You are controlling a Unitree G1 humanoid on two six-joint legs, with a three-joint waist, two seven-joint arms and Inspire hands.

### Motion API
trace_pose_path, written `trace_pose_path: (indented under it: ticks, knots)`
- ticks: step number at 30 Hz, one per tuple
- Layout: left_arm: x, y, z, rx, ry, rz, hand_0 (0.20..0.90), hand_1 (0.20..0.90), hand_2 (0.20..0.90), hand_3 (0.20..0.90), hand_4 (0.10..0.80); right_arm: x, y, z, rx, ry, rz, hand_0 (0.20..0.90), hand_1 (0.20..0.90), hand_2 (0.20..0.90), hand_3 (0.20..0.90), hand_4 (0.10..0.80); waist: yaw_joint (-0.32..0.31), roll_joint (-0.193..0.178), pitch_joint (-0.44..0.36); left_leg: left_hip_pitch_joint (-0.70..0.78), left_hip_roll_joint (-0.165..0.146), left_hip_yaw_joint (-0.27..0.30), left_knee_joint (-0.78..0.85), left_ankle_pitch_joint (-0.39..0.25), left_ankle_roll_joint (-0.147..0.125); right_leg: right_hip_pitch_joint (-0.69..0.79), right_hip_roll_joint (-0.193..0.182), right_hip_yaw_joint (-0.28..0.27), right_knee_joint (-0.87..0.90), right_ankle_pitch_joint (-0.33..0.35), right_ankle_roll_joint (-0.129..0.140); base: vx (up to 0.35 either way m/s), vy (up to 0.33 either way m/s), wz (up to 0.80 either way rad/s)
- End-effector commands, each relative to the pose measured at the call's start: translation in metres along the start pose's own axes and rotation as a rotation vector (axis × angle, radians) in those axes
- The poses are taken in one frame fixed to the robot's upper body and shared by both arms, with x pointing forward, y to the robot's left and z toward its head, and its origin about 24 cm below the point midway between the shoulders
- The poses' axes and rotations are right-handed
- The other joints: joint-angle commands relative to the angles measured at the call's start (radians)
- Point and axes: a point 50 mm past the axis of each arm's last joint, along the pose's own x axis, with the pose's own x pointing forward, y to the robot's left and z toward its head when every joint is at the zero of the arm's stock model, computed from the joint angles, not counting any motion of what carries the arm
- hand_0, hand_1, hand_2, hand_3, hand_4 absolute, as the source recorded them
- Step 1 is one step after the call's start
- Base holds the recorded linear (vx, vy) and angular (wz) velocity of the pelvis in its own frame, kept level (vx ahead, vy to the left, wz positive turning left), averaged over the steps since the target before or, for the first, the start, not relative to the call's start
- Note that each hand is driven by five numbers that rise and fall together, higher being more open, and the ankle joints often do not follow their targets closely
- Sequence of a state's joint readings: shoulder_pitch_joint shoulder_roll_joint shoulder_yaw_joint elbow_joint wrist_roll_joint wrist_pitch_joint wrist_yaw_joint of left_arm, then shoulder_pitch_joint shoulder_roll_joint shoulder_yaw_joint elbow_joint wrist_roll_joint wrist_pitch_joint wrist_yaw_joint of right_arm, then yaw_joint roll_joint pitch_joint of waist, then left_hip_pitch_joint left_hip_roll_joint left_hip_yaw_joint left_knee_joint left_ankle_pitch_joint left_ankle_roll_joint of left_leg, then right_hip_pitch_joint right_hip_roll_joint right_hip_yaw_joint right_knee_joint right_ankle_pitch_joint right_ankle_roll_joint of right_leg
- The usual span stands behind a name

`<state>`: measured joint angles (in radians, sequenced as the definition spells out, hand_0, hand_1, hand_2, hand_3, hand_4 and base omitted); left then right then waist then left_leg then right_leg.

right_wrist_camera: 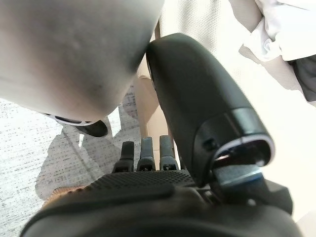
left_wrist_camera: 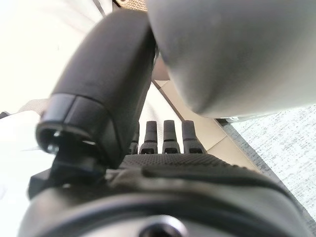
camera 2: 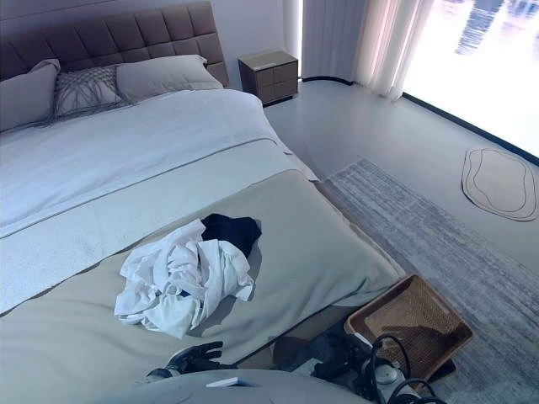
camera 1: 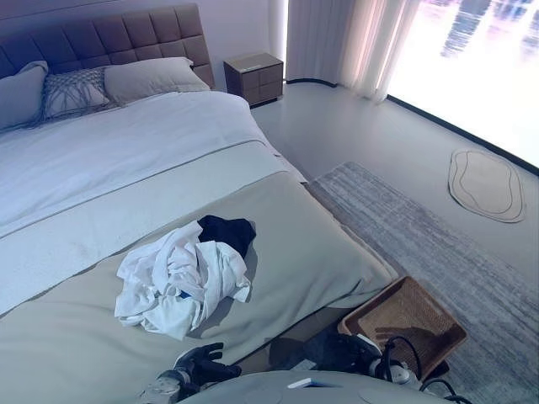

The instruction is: Pick up the clothes from the bed and place them into the basket

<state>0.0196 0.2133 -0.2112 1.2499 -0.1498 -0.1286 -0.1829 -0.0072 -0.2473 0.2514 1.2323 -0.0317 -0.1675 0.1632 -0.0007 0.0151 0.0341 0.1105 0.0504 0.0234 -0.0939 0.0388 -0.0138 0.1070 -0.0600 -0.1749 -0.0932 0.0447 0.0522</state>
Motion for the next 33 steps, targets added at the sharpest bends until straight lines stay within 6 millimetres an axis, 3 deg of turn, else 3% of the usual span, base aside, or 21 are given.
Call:
trace_pose_path:
  ticks: [1, 14, 21, 26, 31, 33]
  knots:
    - [0.005, 0.007, 0.028, 0.059, -0.051, 0.017, 0.900, 0.900, 0.900, 0.900, 0.800, 0.008, 0.011, 0.021, -0.043, -0.041, 0.036, 0.900, 0.900, 0.900, 0.900, 0.800, 0.007, -0.030, 0.043, 0.033, -0.075, 0.033, 0.007, -0.082, 0.051, 0.025, -0.004, 0.003, 0.083, -0.077, -0.009, 0.000, 0.000, 0.00]
    - [0.005, 0.008, 0.024, 0.032, -0.031, 0.010, 0.900, 0.900, 0.900, 0.900, 0.800, 0.007, 0.010, 0.020, 0.023, -0.055, 0.029, 0.900, 0.900, 0.900, 0.900, 0.800, 0.004, -0.030, 0.043, 0.033, -0.074, 0.038, 0.007, -0.081, 0.051, 0.024, -0.002, 0.006, 0.081, -0.073, -0.008, 0.000, 0.000, 0.00]
    - [0.005, 0.007, 0.023, 0.037, -0.025, 0.016, 0.900, 0.900, 0.900, 0.900, 0.800, 0.005, 0.005, 0.000, 0.145, 0.104, -0.021, 0.900, 0.900, 0.900, 0.900, 0.800, 0.003, -0.027, 0.042, 0.036, -0.073, 0.039, 0.007, -0.083, 0.051, 0.025, -0.001, 0.005, 0.081, -0.075, -0.009, 0.000, 0.000, 0.00]
    - [0.005, 0.006, 0.018, 0.035, -0.002, 0.015, 0.900, 0.900, 0.900, 0.900, 0.800, 0.003, 0.011, -0.010, 0.450, 0.146, 0.033, 0.900, 0.900, 0.900, 0.900, 0.800, 0.004, -0.025, 0.033, 0.046, -0.073, 0.038, 0.007, -0.085, 0.049, 0.037, 0.003, 0.008, 0.078, -0.077, -0.011, 0.036, -0.003, 0.00]
    - [0.003, 0.006, 0.010, 0.017, 0.011, 0.020, 0.900, 0.900, 0.900, 0.900, 0.800, 0.002, 0.011, -0.011, 0.847, 0.040, 0.001, 0.900, 0.900, 0.900, 0.900, 0.800, -0.004, -0.017, 0.027, 0.053, -0.072, 0.038, 0.007, -0.085, 0.047, 0.041, 0.005, 0.011, 0.082, -0.079, -0.011, 0.048, 0.009, -0.01]
    - [0.002, 0.007, 0.008, 0.017, 0.013, 0.021, 0.900, 0.900, 0.900, 0.900, 0.800, 0.001, 0.005, -0.007, 0.864, -0.039, -0.011, 0.900, 0.900, 0.900, 0.900, 0.800, -0.004, -0.014, 0.027, 0.055, -0.073, 0.038, 0.007, -0.085, 0.047, 0.040, 0.004, 0.013, 0.087, -0.082, -0.010, 0.061, 0.014, -0.01]
